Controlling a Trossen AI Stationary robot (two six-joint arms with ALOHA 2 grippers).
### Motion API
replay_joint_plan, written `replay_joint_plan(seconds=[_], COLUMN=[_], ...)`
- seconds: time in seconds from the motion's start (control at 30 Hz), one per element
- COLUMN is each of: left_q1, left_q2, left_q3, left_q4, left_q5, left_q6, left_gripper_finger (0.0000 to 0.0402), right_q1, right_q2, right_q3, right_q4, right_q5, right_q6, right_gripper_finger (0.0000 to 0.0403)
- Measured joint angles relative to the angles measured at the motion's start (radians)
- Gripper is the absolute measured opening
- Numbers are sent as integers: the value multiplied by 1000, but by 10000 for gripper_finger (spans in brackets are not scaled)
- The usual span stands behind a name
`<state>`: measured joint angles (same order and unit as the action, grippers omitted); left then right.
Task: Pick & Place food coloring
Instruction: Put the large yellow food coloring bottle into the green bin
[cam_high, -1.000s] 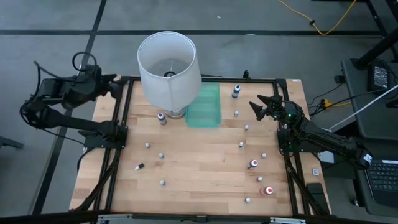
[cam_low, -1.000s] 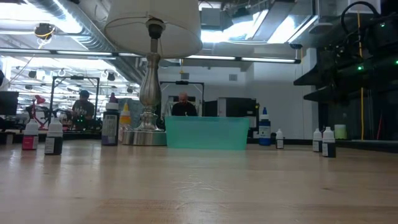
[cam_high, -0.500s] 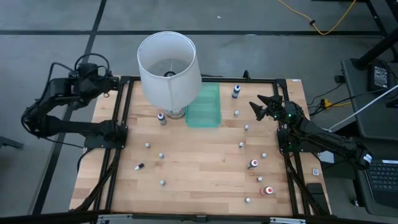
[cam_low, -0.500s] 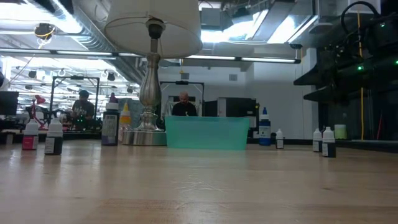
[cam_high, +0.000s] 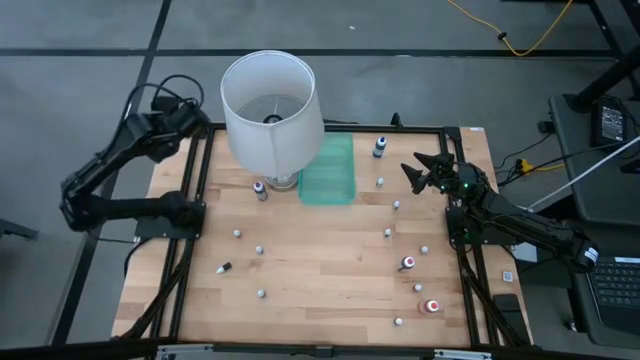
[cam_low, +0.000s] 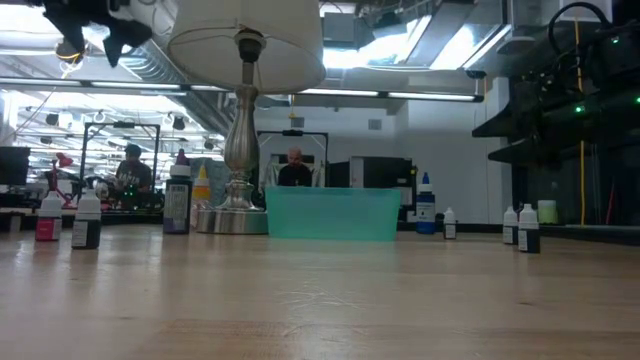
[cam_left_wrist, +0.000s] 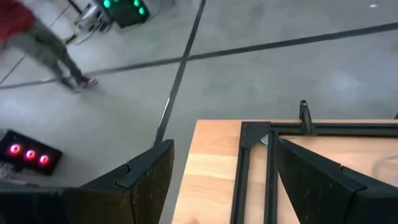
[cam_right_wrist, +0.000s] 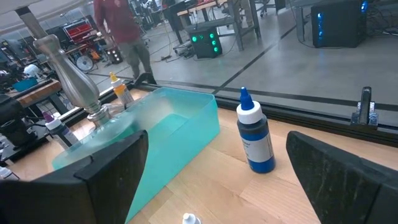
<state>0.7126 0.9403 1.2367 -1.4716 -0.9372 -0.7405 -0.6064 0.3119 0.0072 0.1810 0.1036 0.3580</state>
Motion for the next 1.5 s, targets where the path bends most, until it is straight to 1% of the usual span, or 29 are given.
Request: replay_joint_plan(seconds=[0.13,0.23,0.4,0.53,0.63,0.7,0.83,1.0,1.1,1.23,1.33,1.43,1.5], left_q1=[103,184,289,356,391,391,390,391,383,327,293,277,265], left_q2=[20,38,102,178,222,225,223,221,220,220,220,220,220], left_q3=[-38,-59,-83,-97,-103,-104,-104,-104,-104,-104,-104,-104,-104], left_q4=[105,162,247,282,274,254,257,240,206,194,194,210,247], left_q5=[50,98,179,247,248,254,308,343,416,542,583,629,684], left_q6=[80,109,213,298,317,312,311,265,212,139,91,101,137], left_gripper_finger=[271,271,271,271,271,271,272,273,271,273,273,271,271], right_q1=[0,0,0,0,0,0,0,0,0,0,0,0,0], right_q2=[0,0,0,0,0,0,0,0,0,0,0,0,0], right_q3=[0,0,0,0,0,0,0,0,0,0,0,0,0], right_q4=[0,0,0,0,0,0,-2,-3,-4,-5,-8,-8,-8], right_q5=[0,0,0,0,0,0,0,0,0,0,0,0,0], right_q6=[0,0,0,0,0,0,0,0,0,0,0,0,0], right_gripper_finger=[382,382,382,382,382,382,382,382,382,382,382,382,382])
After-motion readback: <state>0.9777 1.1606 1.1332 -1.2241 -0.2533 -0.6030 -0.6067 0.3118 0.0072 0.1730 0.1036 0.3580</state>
